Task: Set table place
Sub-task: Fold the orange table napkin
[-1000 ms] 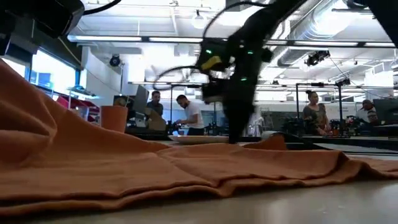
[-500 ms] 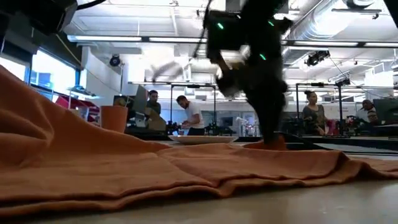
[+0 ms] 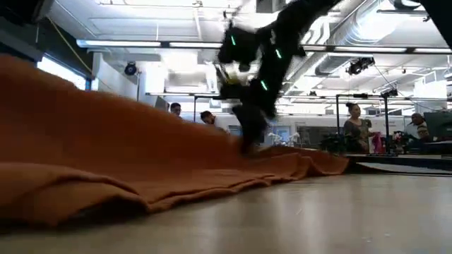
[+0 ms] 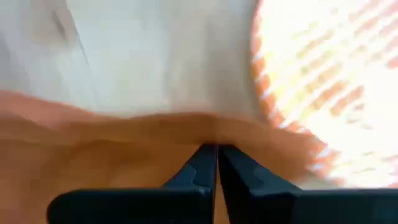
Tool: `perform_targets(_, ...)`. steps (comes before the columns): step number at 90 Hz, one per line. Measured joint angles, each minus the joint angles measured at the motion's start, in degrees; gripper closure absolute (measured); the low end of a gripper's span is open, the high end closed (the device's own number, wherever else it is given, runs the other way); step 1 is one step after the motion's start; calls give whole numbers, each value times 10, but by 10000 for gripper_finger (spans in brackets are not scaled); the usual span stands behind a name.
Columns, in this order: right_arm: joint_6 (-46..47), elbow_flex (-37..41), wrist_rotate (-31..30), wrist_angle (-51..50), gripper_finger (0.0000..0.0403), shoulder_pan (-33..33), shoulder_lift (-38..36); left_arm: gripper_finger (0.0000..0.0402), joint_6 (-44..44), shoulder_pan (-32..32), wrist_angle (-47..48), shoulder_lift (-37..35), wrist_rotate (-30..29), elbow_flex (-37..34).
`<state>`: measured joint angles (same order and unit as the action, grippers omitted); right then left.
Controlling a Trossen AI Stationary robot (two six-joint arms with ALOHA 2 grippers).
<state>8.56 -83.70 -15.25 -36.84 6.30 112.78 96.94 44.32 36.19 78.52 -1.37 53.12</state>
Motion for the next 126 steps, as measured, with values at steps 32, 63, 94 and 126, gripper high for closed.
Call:
perform_targets(32, 254, -45, 126, -45, 403, -156, 6, 402, 30, 17, 9, 0, -127, 0)
perform_targets(63, 370, 70, 171, 5, 403, -150, 64, 402, 25, 24, -4, -6, -108, 0)
perform_targets(94, 89, -62, 109, -137, 403, -35, 83, 402, 125, 57, -64, 33, -194, 0)
perform_targets(126, 162, -144, 157, -147, 403, -226, 76, 402, 105, 55, -124, 53, -315, 0)
